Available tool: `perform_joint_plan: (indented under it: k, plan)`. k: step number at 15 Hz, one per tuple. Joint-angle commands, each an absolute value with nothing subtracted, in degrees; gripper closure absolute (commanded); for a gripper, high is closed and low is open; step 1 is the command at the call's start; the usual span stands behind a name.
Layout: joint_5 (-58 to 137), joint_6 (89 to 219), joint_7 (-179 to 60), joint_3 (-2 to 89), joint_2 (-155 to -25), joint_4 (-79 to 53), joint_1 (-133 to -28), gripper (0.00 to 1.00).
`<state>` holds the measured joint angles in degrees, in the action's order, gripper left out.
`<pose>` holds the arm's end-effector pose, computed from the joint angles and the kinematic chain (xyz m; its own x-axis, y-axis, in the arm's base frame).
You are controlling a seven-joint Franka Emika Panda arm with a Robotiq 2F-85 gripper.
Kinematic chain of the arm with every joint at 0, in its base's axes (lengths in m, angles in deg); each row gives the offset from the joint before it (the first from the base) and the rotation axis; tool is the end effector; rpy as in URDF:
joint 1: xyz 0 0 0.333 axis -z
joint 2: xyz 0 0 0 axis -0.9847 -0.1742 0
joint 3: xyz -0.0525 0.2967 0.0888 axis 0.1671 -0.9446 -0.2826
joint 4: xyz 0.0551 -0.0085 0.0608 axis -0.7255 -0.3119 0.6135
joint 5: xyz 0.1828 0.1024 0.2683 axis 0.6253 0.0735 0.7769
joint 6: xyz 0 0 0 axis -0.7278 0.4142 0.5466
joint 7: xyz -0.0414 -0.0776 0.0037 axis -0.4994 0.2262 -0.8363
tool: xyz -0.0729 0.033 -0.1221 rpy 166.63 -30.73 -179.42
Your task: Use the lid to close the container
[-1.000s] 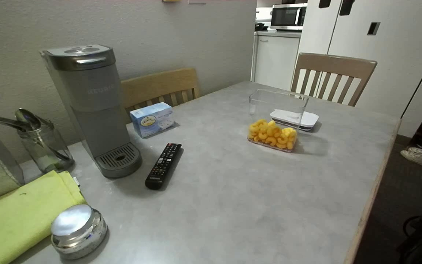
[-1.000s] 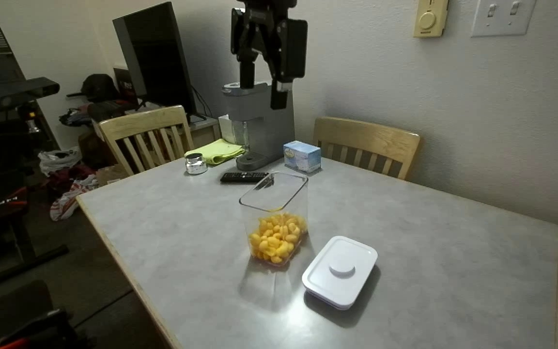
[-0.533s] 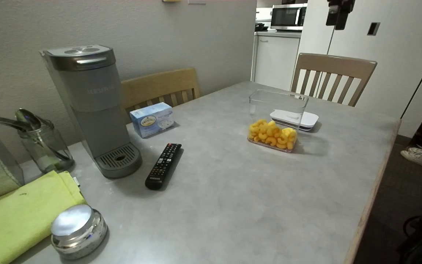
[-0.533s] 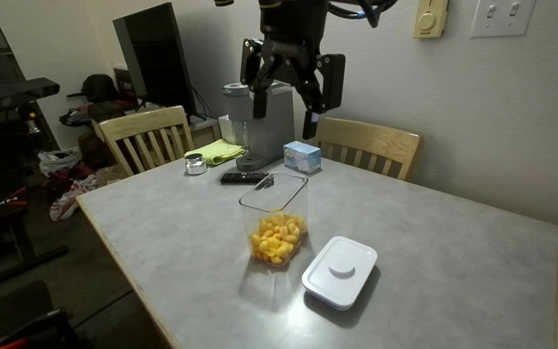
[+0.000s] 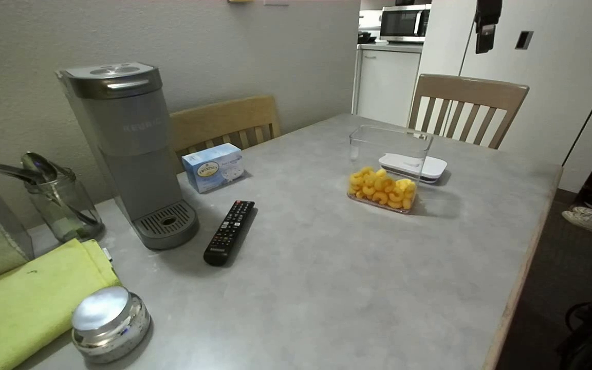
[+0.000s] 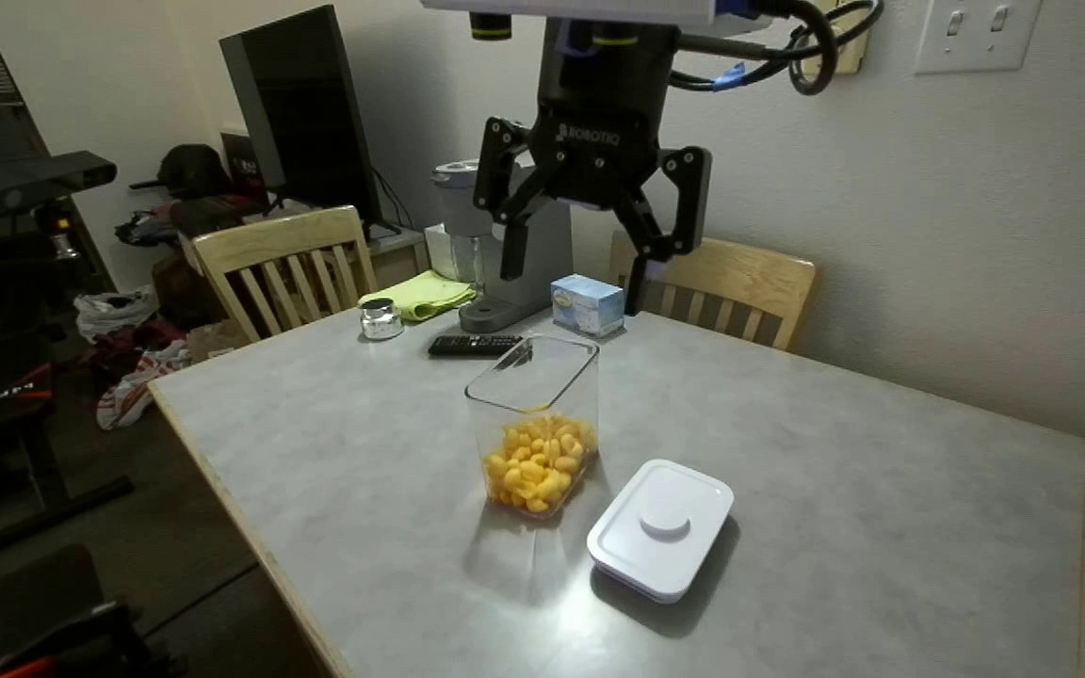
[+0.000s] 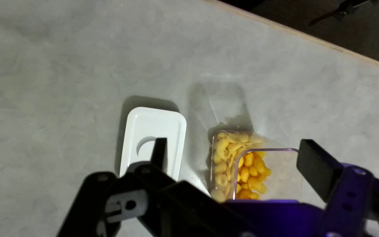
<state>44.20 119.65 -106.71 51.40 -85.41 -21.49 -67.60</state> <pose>0.4940 -0.2105 0.4131 0.9353 0.3139 -0.1633 0.2962 -0.9470 -0.1244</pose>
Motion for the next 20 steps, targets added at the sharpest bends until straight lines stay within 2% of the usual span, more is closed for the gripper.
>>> perform_joint_plan:
  k: [1,2,7,11,12,13,15,18,19,20]
  plan:
    - [44.0,119.38,-106.61,50.36,-85.48,-21.14,-66.63,0.0]
    - [44.24,119.44,-106.8,50.38,-85.45,-21.34,-66.53,0.0]
    - [49.27,139.35,-112.49,49.97,-88.35,-25.42,-64.72,0.0]
    - [55.4,147.28,-116.87,48.04,-93.55,-24.18,-62.84,0.0]
    - [55.85,148.88,-117.58,47.56,-94.7,-24.22,-62.57,0.04]
    - [56.3,149.76,-118.1,47.0,-95.57,-24.16,-62.24,0.26]
    - [56.3,151.53,-118.25,46.08,-97.52,-23.9,-61.76,0.32]
    - [55.12,153.61,-118.67,44.92,-99.38,-23.69,-61.31,0.53]
    - [55.18,154.19,-118.94,44.52,-99.91,-23.54,-61.07,0.4]
    - [54.41,154.98,-118.66,44.54,-100.52,-23.39,-61.16,0.34]
